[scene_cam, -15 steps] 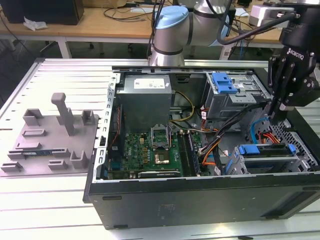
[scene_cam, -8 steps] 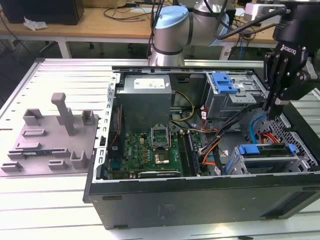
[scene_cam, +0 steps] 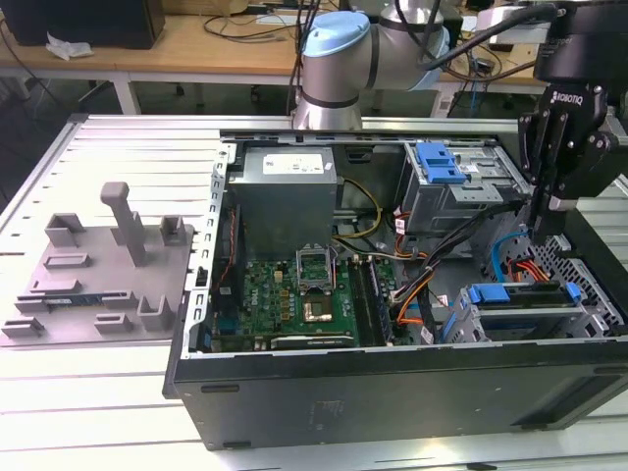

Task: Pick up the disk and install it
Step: 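Insert the first disk wire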

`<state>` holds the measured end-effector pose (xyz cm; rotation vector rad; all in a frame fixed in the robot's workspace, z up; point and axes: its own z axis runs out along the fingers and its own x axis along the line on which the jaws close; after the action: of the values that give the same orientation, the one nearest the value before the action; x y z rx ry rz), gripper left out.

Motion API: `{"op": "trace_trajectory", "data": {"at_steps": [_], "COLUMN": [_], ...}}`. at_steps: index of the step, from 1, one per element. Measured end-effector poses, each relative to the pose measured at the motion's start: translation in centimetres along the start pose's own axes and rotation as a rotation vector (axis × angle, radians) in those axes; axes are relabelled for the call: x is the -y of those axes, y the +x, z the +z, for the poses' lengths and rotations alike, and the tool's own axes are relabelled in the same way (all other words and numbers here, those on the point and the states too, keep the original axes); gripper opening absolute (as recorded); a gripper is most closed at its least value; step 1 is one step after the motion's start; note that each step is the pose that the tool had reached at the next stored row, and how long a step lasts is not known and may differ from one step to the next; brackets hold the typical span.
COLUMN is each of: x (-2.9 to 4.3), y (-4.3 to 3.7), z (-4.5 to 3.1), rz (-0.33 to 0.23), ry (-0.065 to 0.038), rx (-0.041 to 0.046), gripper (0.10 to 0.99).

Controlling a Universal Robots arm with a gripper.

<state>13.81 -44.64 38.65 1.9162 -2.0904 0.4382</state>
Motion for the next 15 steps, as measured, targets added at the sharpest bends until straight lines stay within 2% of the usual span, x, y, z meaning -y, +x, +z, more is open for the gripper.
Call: {"op": "trace_trajectory", "data": {"at_steps": [2, 4, 5, 6, 7, 9, 12, 15], "x": [-0.13, -0.14, -0.15, -0.15, -0.16, -0.17, -0.21, -0.24], "y": [-0.92, -1.02, -1.05, -1.09, -1.13, -1.22, -1.29, -1.35], "z": [-0.02, 0.03, 0.07, 0.18, 0.27, 0.46, 0.55, 0.7], "rz": [0.0, 0.0, 0.0, 0.0, 0.0, 0.0, 0.0, 0.014], "ry": [0.0, 0.001, 0.001, 0.003, 0.003, 0.004, 0.004, -0.003], "rx": [-0.0047, -0.01, -0.0163, -0.0304, -0.0371, -0.0405, -0.0406, -0.0413], "gripper": [0.239, 0.239, 0.239, 0.239, 0.239, 0.239, 0.239, 0.239]}}
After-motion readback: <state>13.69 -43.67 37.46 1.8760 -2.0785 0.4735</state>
